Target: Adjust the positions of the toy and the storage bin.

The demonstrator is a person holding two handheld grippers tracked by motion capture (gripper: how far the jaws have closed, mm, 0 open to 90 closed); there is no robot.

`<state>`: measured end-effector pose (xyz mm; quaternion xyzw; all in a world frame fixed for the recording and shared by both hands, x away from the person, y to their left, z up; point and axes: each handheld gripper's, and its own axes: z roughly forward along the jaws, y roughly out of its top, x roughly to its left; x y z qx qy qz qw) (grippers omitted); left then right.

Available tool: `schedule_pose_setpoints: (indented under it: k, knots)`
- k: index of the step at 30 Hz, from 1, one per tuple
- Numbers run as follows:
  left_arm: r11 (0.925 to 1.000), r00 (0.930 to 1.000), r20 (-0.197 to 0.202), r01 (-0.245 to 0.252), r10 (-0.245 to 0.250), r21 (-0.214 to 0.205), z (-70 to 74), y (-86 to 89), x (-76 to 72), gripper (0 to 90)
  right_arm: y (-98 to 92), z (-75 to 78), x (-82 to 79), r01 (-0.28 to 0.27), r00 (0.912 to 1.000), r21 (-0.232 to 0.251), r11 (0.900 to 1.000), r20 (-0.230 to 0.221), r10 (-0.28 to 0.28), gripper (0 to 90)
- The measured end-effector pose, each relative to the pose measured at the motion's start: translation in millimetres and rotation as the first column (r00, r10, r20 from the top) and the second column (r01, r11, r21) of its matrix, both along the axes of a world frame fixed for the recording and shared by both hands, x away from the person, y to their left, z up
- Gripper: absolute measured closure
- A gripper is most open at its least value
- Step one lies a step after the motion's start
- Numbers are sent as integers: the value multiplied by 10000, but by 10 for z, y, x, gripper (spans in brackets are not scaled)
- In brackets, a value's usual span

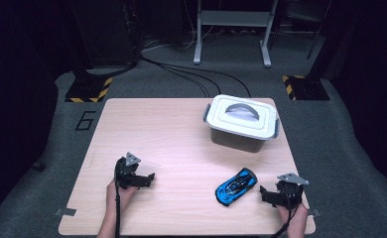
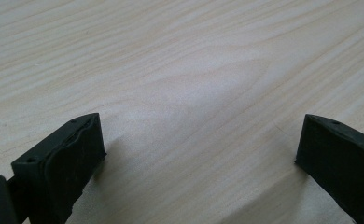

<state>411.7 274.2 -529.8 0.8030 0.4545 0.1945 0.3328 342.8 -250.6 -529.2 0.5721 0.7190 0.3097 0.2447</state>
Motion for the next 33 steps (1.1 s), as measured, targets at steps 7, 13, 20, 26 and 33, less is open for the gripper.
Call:
schedule_pose_setpoints:
  k: [7,13,20,26,33]
  knots:
    - [10000,10000,58,-33,34,-42,-6,-6,0,9,-2,-1,-2,12,10000,27,10000,-1,-12,46]
    - [10000,10000,57,-32,32,-34,-6,-7,2,9,0,0,-2,28,10000,8,10000,-6,-28,46]
    - [10000,10000,72,-4,4,-16,-6,-6,3,10,-2,-1,-2,27,10000,34,10000,6,-27,50]
    - [10000,10000,59,-38,38,-41,-6,-8,0,10,1,0,-7,56,10000,68,10000,56,-56,63]
    - [10000,10000,56,-46,46,-51,-7,-8,0,10,-2,1,-11,259,9996,135,9996,57,-260,62]
